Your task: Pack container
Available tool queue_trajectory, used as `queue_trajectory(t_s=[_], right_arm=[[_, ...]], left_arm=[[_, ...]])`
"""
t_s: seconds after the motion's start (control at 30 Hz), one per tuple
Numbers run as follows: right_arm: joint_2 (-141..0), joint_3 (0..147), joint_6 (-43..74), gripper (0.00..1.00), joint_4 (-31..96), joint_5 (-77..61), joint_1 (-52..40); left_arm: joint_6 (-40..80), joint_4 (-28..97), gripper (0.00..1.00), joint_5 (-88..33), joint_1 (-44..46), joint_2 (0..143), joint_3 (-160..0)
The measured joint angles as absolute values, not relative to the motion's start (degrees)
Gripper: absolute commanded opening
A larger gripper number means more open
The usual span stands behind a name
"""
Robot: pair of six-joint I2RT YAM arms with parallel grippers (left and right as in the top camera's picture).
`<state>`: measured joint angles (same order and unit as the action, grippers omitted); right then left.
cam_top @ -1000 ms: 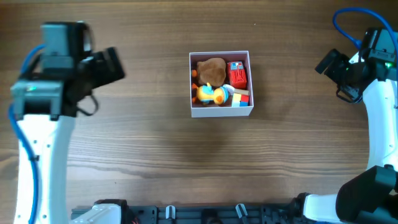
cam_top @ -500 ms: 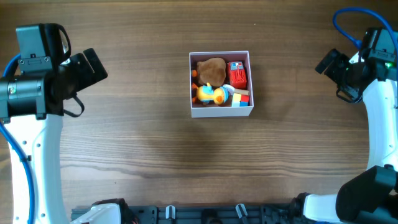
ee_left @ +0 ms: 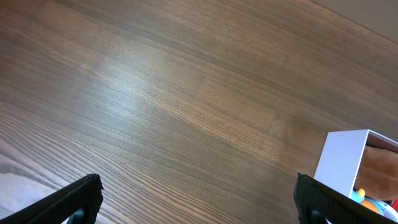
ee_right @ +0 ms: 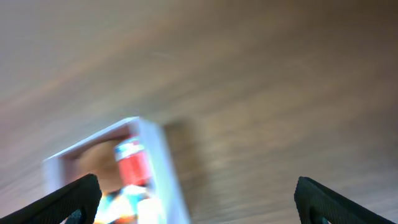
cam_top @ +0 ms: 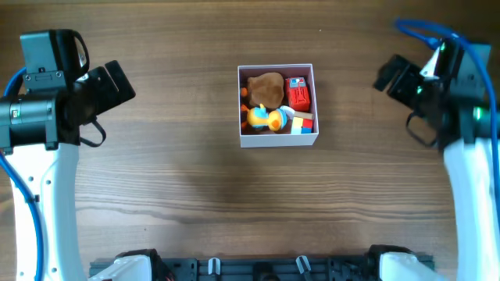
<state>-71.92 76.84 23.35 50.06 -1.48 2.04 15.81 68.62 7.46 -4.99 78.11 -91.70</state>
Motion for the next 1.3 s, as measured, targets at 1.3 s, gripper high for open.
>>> queue_trajectory(t_s=[1.3], right_arm=[[-3.2,10.87,9.72,1.0,27.81,2.76,-1.41]], left_arm=[[15.81,68.62,1.0,7.46,-4.99,78.11,-91.7]])
